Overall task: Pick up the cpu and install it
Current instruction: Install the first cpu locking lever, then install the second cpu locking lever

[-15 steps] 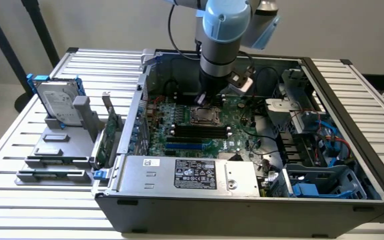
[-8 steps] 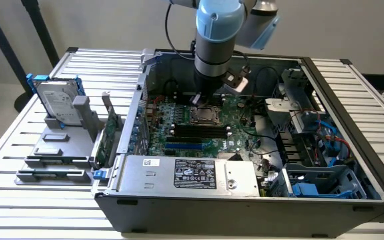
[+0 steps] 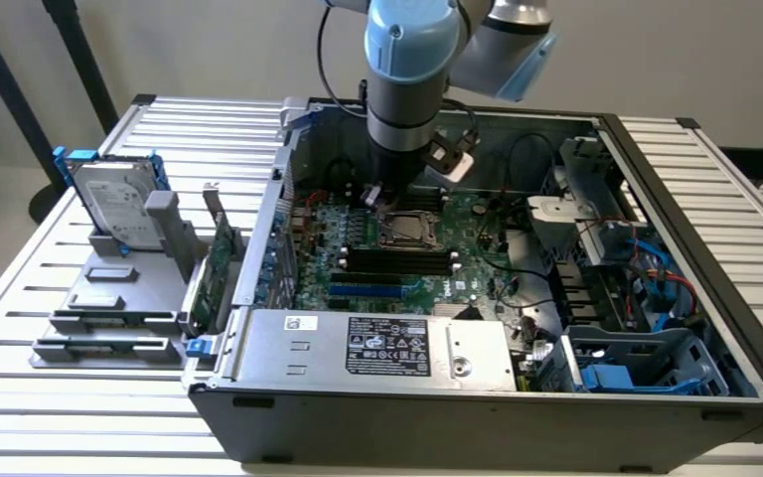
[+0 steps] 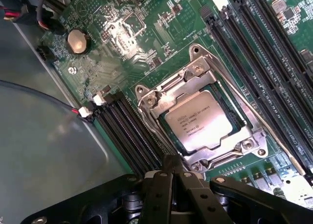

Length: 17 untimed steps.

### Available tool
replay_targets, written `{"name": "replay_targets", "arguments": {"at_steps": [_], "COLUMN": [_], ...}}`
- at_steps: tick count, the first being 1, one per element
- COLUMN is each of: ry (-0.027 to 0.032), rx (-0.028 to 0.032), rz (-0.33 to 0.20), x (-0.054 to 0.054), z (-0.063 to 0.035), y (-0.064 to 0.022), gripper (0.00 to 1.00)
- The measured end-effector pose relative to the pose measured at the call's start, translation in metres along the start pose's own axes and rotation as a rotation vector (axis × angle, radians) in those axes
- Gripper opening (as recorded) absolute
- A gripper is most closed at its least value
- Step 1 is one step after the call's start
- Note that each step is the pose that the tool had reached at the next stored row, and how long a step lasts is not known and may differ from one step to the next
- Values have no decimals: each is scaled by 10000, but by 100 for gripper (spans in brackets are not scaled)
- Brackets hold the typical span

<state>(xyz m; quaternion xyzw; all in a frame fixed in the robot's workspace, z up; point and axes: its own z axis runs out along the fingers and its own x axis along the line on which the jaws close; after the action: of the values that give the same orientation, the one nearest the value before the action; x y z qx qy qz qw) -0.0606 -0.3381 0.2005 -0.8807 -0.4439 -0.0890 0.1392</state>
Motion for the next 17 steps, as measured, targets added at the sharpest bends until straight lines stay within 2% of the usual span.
{"name": "replay_targets", "arguments": {"at_steps": [17], "ry": [5], "rx": [6], "rz": [-1], "x": [10], "z": [-3], "y": [-12], "gripper": [11]}}
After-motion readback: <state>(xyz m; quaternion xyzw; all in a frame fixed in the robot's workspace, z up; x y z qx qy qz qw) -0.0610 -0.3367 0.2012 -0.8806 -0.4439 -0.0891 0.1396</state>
